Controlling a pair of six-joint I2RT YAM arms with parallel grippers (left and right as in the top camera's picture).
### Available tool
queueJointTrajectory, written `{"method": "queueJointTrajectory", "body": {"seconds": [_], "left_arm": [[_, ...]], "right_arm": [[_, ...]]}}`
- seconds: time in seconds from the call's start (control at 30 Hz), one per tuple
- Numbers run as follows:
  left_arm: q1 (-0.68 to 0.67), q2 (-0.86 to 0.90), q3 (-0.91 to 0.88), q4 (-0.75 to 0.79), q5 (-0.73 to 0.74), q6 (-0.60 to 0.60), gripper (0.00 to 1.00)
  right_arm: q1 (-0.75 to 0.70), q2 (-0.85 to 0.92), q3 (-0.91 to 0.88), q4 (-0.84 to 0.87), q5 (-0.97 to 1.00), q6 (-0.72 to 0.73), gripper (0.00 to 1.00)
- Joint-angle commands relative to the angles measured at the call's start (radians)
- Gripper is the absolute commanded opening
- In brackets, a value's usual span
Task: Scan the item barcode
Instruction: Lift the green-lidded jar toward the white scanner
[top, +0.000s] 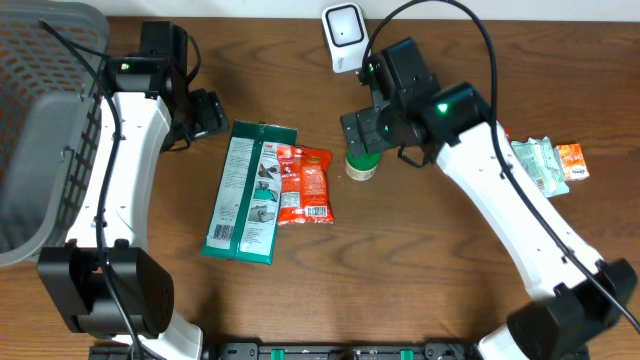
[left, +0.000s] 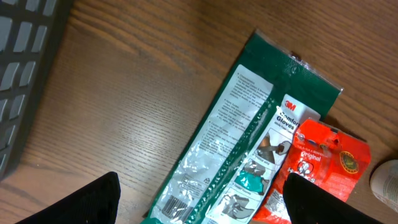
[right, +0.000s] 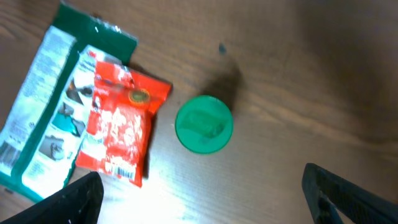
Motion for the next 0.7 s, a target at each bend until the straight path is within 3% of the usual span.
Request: {"method": "queueJointTrajectory", "body": {"seconds": [0.0,0.67], "left_arm": [[0.000,-0.010,0.011,-0.004,-0.009,0.009,0.84],[0.000,-0.010,0.011,-0.004,-0.009,0.009,0.84]], "right_arm": [[-0.019,0.089,0.035,-0.030,-0.052,0.018,0.98],[-0.024,0.410,0.035,0.033,-0.051,-0.017,0.97]]}}
